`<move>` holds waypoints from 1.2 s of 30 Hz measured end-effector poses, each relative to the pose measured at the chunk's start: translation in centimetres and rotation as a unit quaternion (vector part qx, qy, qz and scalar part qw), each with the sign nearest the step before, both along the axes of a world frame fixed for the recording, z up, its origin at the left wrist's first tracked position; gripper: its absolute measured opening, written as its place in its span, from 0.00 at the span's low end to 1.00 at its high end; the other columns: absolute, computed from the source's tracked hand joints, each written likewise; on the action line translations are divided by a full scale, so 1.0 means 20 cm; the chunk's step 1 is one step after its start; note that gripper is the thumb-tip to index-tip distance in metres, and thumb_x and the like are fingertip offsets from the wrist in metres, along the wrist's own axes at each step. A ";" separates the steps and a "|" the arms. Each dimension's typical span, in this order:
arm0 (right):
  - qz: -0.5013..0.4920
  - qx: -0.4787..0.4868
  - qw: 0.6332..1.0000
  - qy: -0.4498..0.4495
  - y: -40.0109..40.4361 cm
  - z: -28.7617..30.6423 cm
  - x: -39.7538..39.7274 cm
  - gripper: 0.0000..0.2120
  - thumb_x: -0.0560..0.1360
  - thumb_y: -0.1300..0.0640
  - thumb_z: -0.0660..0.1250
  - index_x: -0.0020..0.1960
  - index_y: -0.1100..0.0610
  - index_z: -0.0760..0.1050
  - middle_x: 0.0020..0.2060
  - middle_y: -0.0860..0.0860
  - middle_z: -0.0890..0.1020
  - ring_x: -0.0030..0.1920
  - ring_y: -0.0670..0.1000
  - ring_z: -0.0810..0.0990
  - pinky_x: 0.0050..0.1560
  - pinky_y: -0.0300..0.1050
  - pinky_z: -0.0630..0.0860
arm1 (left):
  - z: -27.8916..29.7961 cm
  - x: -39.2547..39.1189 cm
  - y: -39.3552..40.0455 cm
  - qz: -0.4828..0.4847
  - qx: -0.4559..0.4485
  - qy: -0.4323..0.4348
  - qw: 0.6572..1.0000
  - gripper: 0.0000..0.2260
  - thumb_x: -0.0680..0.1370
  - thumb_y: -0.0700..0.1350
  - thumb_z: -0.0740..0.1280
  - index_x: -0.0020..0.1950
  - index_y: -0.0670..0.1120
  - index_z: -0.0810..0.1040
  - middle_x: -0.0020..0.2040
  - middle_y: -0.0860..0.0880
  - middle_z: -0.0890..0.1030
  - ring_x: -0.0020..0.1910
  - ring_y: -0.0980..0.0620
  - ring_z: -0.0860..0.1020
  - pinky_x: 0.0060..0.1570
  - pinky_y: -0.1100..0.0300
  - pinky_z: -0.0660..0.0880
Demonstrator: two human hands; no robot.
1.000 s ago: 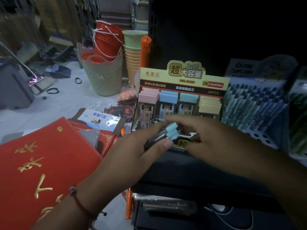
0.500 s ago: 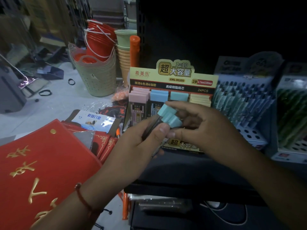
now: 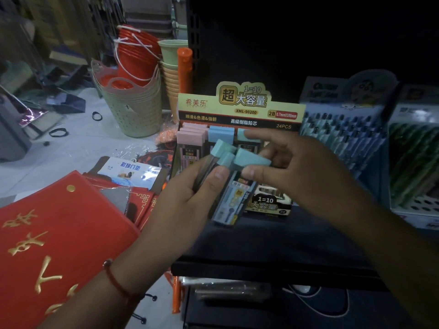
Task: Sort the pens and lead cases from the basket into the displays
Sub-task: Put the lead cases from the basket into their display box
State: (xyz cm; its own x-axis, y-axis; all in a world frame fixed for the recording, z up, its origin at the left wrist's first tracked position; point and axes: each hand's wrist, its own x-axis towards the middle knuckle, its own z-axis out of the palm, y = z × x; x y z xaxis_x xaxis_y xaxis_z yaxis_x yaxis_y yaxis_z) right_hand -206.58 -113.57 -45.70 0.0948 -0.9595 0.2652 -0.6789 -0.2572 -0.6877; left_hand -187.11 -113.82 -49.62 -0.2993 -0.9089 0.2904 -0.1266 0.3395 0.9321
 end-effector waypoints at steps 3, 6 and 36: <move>-0.008 -0.028 1.000 0.005 0.00 0.04 -0.03 0.14 0.71 0.48 0.74 0.54 0.35 0.78 0.40 0.38 0.81 0.42 0.38 0.80 0.40 0.30 0.74 | -0.02 0.01 0.00 0.007 -0.030 -0.047 0.998 0.08 0.80 0.52 0.58 0.47 0.57 0.77 0.41 0.62 0.81 0.41 0.64 0.79 0.37 0.74 0.70; -0.017 -0.037 0.999 0.010 -0.01 0.06 -0.07 0.11 0.72 0.48 0.72 0.50 0.33 0.76 0.42 0.38 0.82 0.42 0.39 0.80 0.41 0.30 0.75 | -0.05 0.04 -0.01 0.014 -0.046 -0.122 0.991 0.11 0.79 0.59 0.58 0.55 0.61 0.77 0.44 0.65 0.80 0.45 0.65 0.79 0.41 0.70 0.71; -0.071 -0.182 0.979 -0.057 -0.16 0.01 -0.05 0.10 0.78 0.54 0.70 0.58 0.43 0.78 0.48 0.38 0.82 0.46 0.38 0.82 0.45 0.36 0.79 | -0.12 0.12 -0.03 0.008 -0.139 -0.386 0.912 0.26 0.75 0.72 0.45 0.73 0.71 0.54 0.66 0.63 0.73 0.59 0.64 0.70 0.48 0.78 0.63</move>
State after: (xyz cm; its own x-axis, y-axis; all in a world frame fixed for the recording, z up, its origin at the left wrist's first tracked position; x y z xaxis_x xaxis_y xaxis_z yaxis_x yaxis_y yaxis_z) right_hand -207.56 -116.81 -45.40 -0.0828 -0.8009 0.5931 -0.6497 -0.4079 -0.6415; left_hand -184.75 -114.50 -51.95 -0.4995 -0.8381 0.2193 -0.7155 0.5419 0.4410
